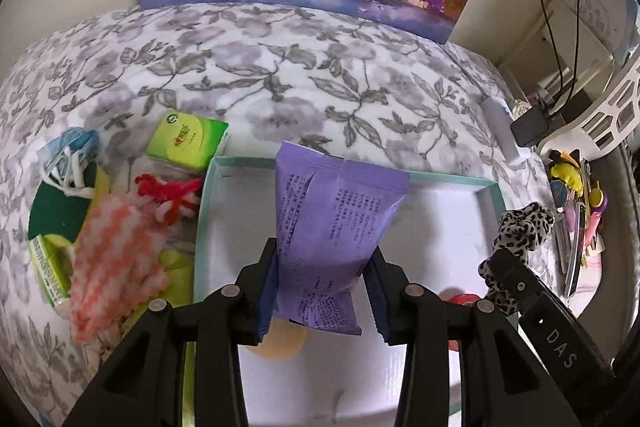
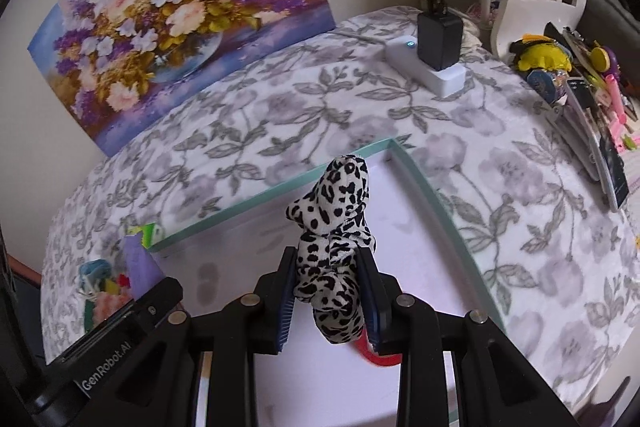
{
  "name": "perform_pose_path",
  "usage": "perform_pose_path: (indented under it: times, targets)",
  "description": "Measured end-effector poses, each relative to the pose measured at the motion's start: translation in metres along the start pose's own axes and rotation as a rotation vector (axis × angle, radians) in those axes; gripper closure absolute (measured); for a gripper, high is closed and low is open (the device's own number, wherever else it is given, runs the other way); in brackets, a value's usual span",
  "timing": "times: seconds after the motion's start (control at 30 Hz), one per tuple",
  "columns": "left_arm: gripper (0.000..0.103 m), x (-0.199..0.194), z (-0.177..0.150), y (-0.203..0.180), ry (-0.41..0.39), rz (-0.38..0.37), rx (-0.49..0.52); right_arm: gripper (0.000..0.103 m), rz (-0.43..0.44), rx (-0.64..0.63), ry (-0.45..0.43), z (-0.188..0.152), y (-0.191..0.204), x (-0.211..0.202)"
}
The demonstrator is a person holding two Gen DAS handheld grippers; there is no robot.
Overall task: Organize soft objects
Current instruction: 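Place the purple packet and leopard scrunchie into the white tray with both grippers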
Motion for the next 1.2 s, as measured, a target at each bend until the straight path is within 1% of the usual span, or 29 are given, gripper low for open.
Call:
perform_pose_path:
  times: [0.17,0.27,0.33,0.37,0.4,0.47,0.53,0.57,0.6,0.63,0.67,0.7,0.9,1.2]
  targets:
    - [0.061,-0.001,0.004,-0.002,-0.018,0.0,0.008,0.069,-0.001,0.017,-0.009,0.001,-0.01,0.002]
    - [0.059,-0.002,0.005,0.0,-0.003,-0.008,-0.001,0.069,-0.018,0.0,-0.014,0.001,-0.011,-0.001]
    - [0.053,-0.003,0.005,0.002,-0.004,-0.001,-0.004,0.061,-0.026,0.006,-0.016,0.002,-0.014,-0.004]
    - [0.044,-0.003,0.005,0.002,-0.006,0.003,-0.005,0.051,-0.029,0.013,-0.016,0.002,-0.015,-0.005]
    - [0.038,-0.004,0.006,0.004,-0.008,0.009,-0.008,0.04,-0.035,0.018,-0.013,0.002,-0.018,-0.006]
    - [0.037,-0.005,0.007,0.008,-0.008,0.015,-0.024,0.035,-0.041,0.023,-0.004,0.001,-0.02,-0.006]
    - [0.023,-0.005,0.009,0.014,-0.008,0.027,-0.041,0.028,-0.043,0.026,0.006,0.0,-0.021,-0.005]
    - [0.012,-0.005,0.009,0.017,-0.013,0.036,-0.045,0.019,-0.05,0.025,0.014,0.0,-0.022,-0.004]
    - [0.009,-0.005,0.01,0.02,-0.022,0.053,-0.048,0.011,-0.061,0.024,0.02,-0.001,-0.022,-0.003]
    - [0.009,-0.005,0.01,0.022,-0.023,0.064,-0.048,0.008,-0.069,0.023,0.021,-0.002,-0.023,-0.003]
    - [0.009,-0.004,0.01,0.024,-0.021,0.071,-0.047,0.002,-0.076,0.02,0.023,-0.002,-0.024,-0.002]
    - [0.009,-0.004,0.011,0.025,-0.021,0.074,-0.049,0.0,-0.083,0.017,0.027,-0.003,-0.024,-0.001]
    - [0.009,-0.002,0.012,0.035,-0.028,0.116,-0.073,0.0,-0.097,0.008,0.046,-0.006,-0.025,0.003]
    - [0.009,-0.006,0.013,0.045,-0.023,0.136,-0.109,0.0,-0.125,0.01,0.097,-0.011,-0.027,0.008]
Point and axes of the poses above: each gripper's, at about its wrist camera, not at the fingertips, and x roughly the way its jaws point, y to its left, z to its top, the point moved 5 cm from there along x, roughly the way its jaws point, and after that the axes turned 10 degrees about -x, right-handed, at the moved point
